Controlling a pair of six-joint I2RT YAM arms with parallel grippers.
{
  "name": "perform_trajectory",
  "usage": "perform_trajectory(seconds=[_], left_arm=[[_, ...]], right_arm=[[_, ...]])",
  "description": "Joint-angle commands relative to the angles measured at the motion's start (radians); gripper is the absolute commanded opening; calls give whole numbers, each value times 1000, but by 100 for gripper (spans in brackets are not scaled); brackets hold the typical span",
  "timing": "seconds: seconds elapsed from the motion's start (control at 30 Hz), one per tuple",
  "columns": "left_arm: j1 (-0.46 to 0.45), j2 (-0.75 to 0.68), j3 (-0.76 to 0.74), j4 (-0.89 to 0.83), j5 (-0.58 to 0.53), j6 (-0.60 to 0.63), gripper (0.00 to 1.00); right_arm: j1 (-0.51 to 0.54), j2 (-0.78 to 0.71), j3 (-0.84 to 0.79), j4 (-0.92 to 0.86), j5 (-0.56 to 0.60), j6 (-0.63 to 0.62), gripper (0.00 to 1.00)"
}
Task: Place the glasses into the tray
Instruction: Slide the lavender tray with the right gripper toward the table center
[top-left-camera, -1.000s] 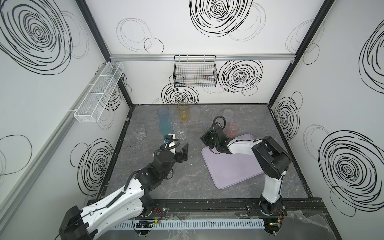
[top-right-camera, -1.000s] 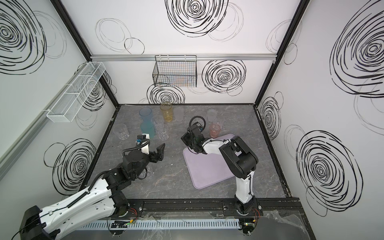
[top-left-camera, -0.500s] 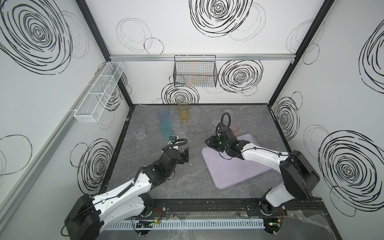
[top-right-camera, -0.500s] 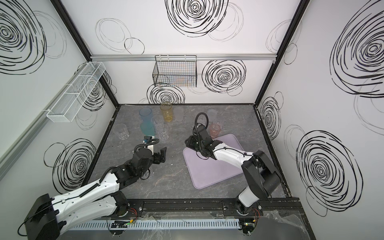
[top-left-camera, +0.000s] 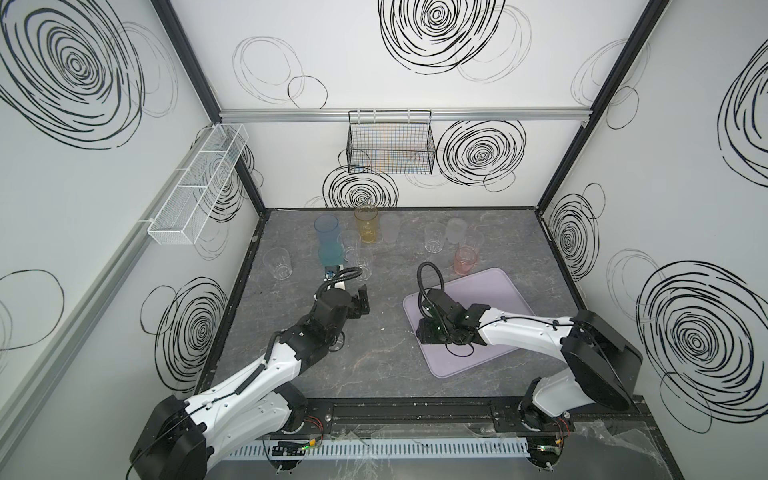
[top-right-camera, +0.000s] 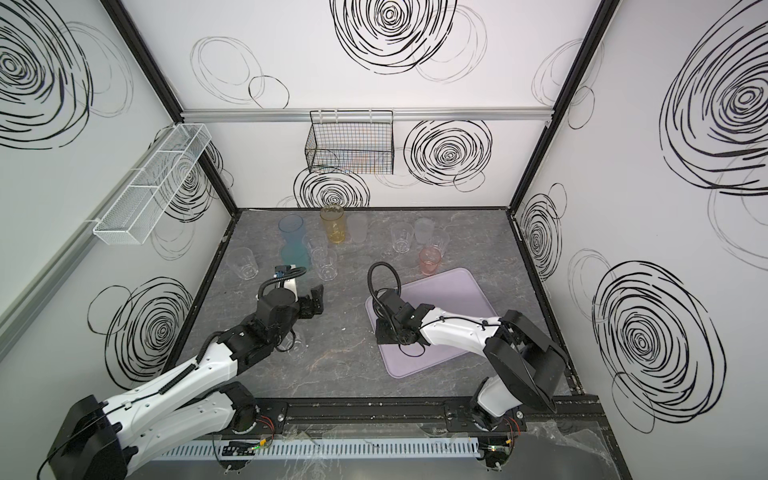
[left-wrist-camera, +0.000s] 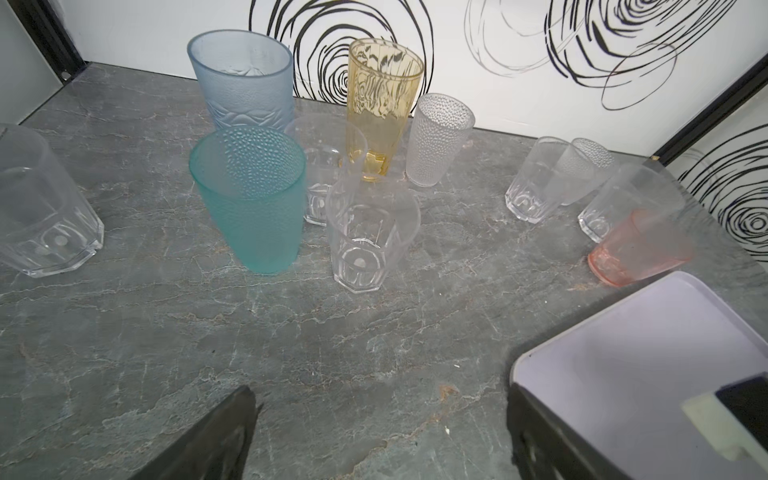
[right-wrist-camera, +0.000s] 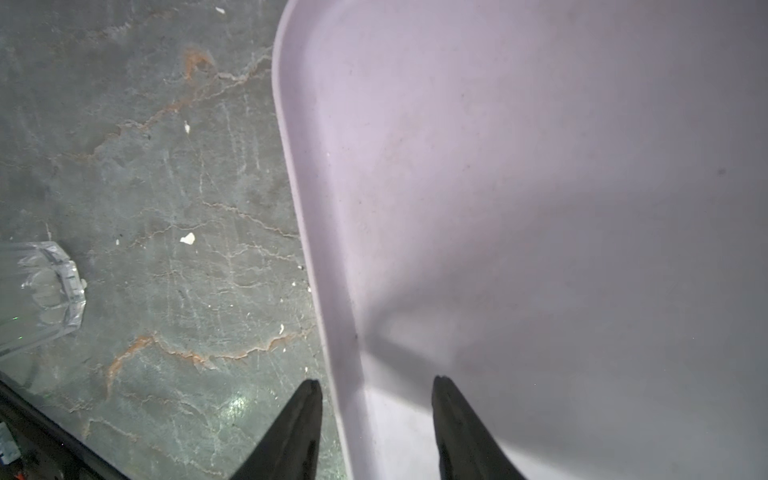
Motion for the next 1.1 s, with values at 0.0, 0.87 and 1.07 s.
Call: perform_trajectory(seconds=[0.0, 0.87, 1.07], left_arm=[[3, -36, -4, 25, -14, -17, 96], [144, -153, 109, -79, -14, 91, 97], [388, -64, 271, -150, 344, 142, 80]], right_arm=[[13, 20, 33, -3, 27, -19, 48], [-39, 294, 141, 316, -106, 127, 11], [-56, 346, 170, 422, -171, 278, 17]])
